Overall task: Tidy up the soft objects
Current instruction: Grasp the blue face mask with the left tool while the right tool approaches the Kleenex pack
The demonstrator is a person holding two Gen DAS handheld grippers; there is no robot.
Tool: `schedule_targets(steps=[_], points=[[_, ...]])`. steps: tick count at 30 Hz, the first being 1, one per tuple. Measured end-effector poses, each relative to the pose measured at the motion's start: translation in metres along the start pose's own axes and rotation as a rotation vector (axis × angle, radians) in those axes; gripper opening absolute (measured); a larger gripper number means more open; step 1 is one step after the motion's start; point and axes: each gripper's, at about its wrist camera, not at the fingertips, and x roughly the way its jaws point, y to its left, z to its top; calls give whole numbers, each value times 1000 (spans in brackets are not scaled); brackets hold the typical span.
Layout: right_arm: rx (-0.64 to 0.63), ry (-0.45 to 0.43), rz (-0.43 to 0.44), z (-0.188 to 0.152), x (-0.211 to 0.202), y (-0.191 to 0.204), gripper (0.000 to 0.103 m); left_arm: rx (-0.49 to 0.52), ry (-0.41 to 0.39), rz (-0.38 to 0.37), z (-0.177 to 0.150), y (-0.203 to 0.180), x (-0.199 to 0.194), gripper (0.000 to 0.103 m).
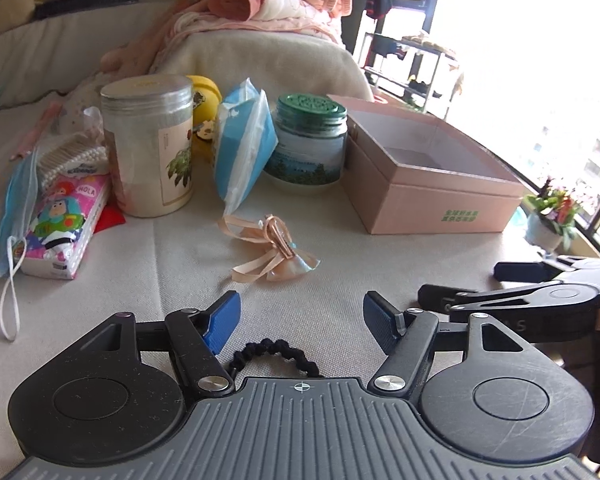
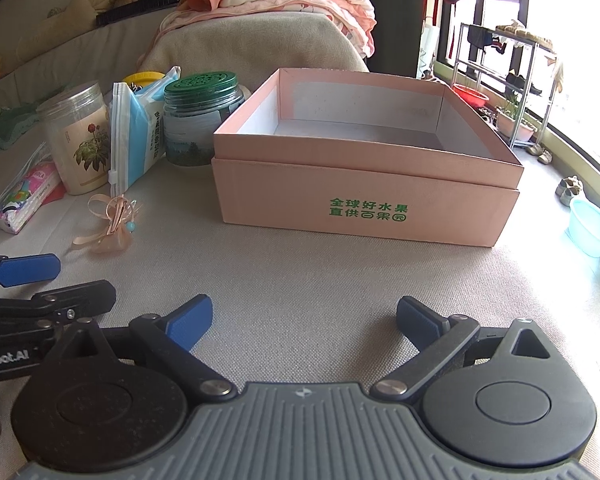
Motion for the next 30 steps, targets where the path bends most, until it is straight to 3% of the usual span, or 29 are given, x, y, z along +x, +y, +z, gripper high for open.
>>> schedule_targets(steps=[4,6,9,12,14,16,19,24,26,28,30], points=[[-10,44,-3,5,1,7,100,37,-83,39,25,32,-35,73],[-85,60,51,9,2,14,99,-3,-107,74,39,63,-47,73],[-189,36,52,13,-2,32,92,-103,-140,203,59,117,-52,72],[-278,-49,60,18,-16,53,91,-260,-72,270,73,176,-34,72],[-331,-97,67,21,-24,67,91,-364,-10,259,75,212,-14,72],[-385,-132,69,26,-28,81,91,-400,39,239,75,229,6,72],[-413,-128,93,31,-27,92,91,-375,73,213,72,232,22,72],[-407,-92,121,34,-16,95,91,-237,73,299,74,219,29,70],[-401,-93,117,35,-16,95,91,-221,61,291,72,218,28,63],[-404,-105,117,37,-17,100,91,-217,35,258,70,219,27,42],[-431,-128,130,42,-21,112,91,-191,26,262,67,218,24,27]])
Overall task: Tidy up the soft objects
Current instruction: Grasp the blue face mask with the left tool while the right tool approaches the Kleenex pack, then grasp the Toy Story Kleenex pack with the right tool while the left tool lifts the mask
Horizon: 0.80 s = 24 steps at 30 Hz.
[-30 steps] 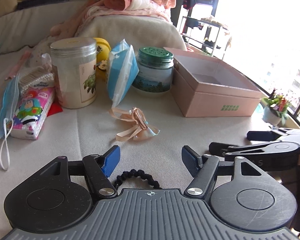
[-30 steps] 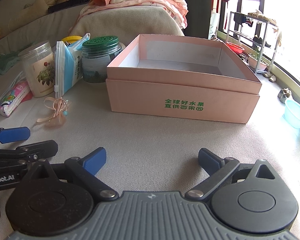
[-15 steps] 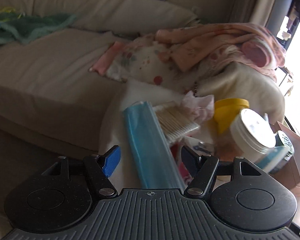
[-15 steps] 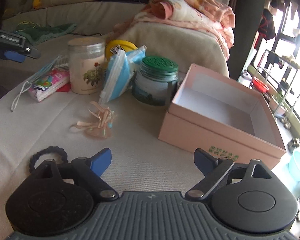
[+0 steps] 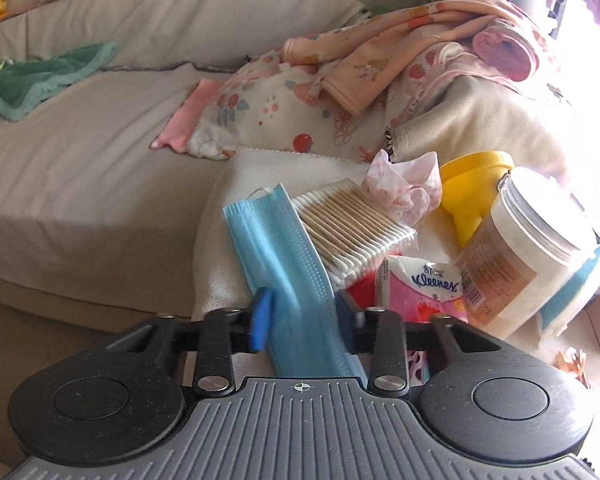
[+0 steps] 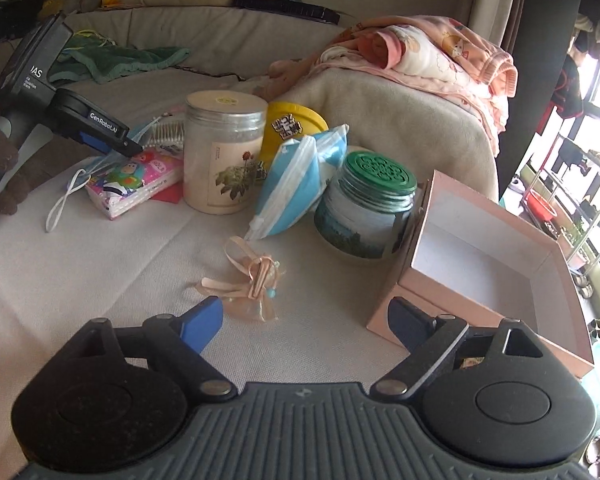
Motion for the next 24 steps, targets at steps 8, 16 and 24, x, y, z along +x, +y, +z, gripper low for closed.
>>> schedule_targets(steps=[8,16,24], points=[[-38,-97,137,65,8,67,87,-16,-83,-77,-2,20,-24,14],[167,44,132,104,80,122,79,-104,-106,-187,-13,53,-38,13],[118,107,92,100,115,142,71,-109,-38,-181,-23,64,-25,18]])
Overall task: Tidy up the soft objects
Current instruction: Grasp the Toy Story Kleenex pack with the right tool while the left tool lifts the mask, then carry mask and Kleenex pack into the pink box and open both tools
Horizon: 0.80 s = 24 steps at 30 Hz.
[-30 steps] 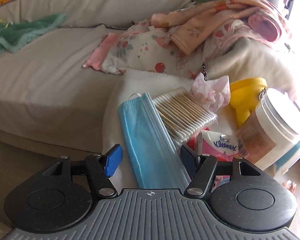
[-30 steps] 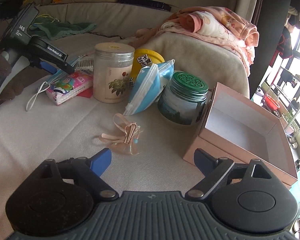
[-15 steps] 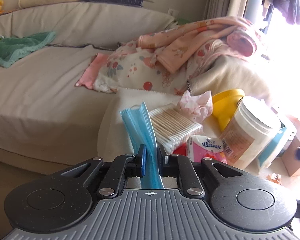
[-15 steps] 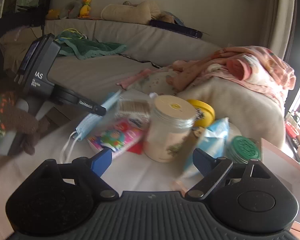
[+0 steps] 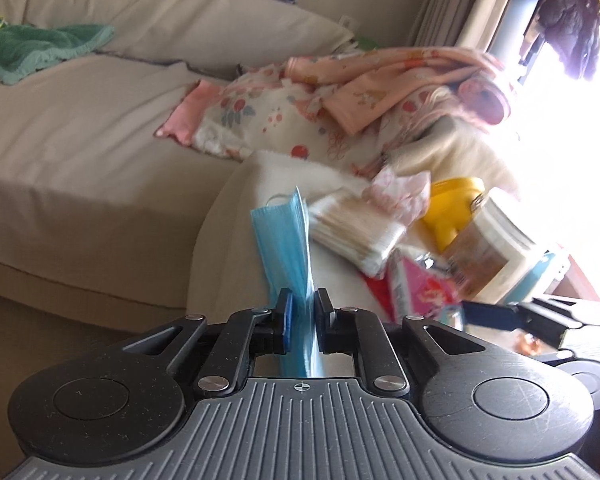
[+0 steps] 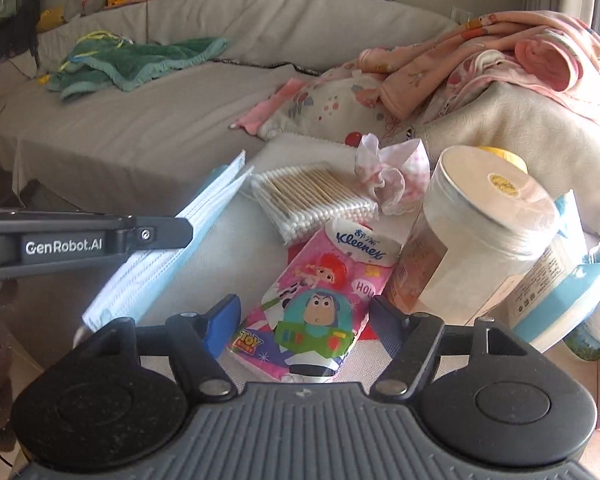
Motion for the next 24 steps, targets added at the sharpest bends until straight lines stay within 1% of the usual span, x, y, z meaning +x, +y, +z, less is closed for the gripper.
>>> schedule_targets(steps=[2,4,7,8,12,14,15,17,19,22,24], points=[[-4,9,0,-1,3,-3,71,29,1,36,1,-2,3,20],[1,24,-3,-2,6,-5,70,44,11,48,3,-5,6,20],[5,14,5,-4,7,-8,68,61,28,64,7,-8,10,20],[0,8,3,-4,7,-8,64,61,37,66,8,-8,11,20],[-41,-17,-2,-7,4,-3,56,1,48,63,9,-4,11,20],[-50,-19,10,-7,0,-3,49,-24,54,71,11,-3,11,13],[-50,-16,25,-6,-3,-4,48,-33,51,68,13,-2,8,11],[-35,-9,76,-1,-13,-9,46,-31,4,49,16,-5,-4,9],[-25,-26,127,7,-30,-15,44,-1,-51,44,24,-15,-20,8],[-39,-100,185,26,-63,-22,44,68,-135,40,41,-35,-46,7],[-11,-139,233,45,-85,-36,44,124,-189,39,56,-55,-61,6]])
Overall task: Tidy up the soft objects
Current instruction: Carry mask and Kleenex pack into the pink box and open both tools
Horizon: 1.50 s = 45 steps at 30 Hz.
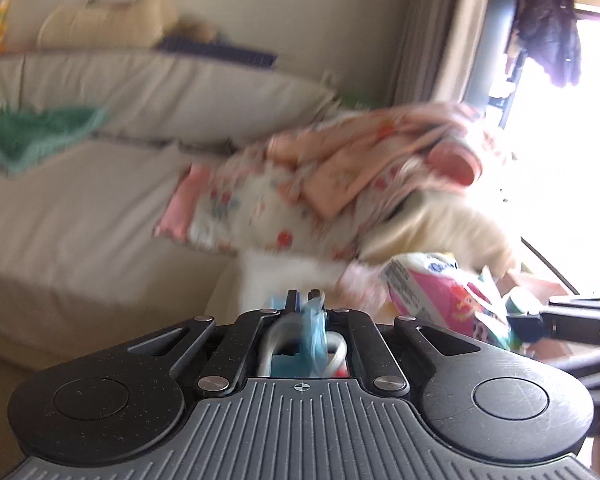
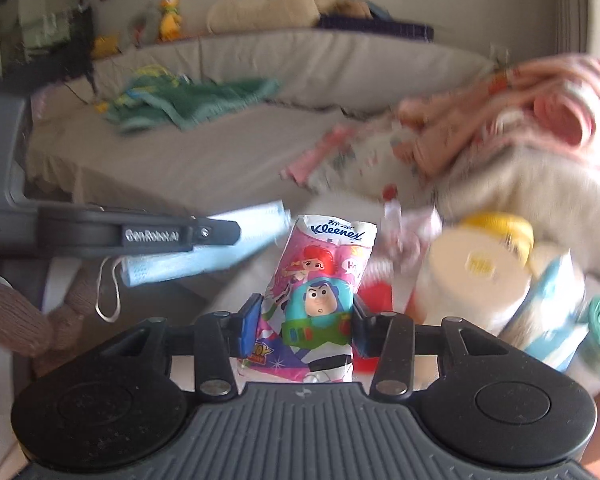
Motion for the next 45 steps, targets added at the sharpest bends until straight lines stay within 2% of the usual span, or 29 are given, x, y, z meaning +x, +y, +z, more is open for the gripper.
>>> schedule_targets(steps=[3,6,9,13,20,24,28,33,36,38,39,41,43,45], points=[[46,-61,30,32,-30,-20,44,82,-80,-2,29,-26,-13,6],[55,-150,-28,57,-62,-42,44,153,-127,13,49,-50,-18,5],[40,-185,-77,64,-83,-57,44,178,-146,15,60,-67,-19,5],[39,-173,-100,67,-95,-76,44,198,-160,8,80,-88,-16,5],[64,-223,-158,68,-125,-123,44,324,-221,63,137,-142,-8,5],[67,-255,-203,60,-147,-159,44,354,-260,20,165,-187,-1,5],[78,-275,-293,39,-170,-202,44,379,-250,-81,175,-252,21,5],[108,-295,-424,1,-200,-261,44,375,-185,-252,169,-334,64,6],[118,-284,-478,-21,-208,-287,45,329,-117,-332,148,-365,98,8],[117,-267,-507,-35,-207,-299,45,232,-3,-417,123,-371,129,10],[118,-253,-516,-42,-205,-304,45,172,113,-471,103,-371,152,11],[132,-223,-516,-54,-200,-315,45,106,335,-518,66,-373,193,11],[148,-188,-498,-65,-195,-322,45,117,428,-485,34,-373,216,11],[153,-152,-469,-76,-188,-325,45,170,448,-432,13,-370,225,11]])
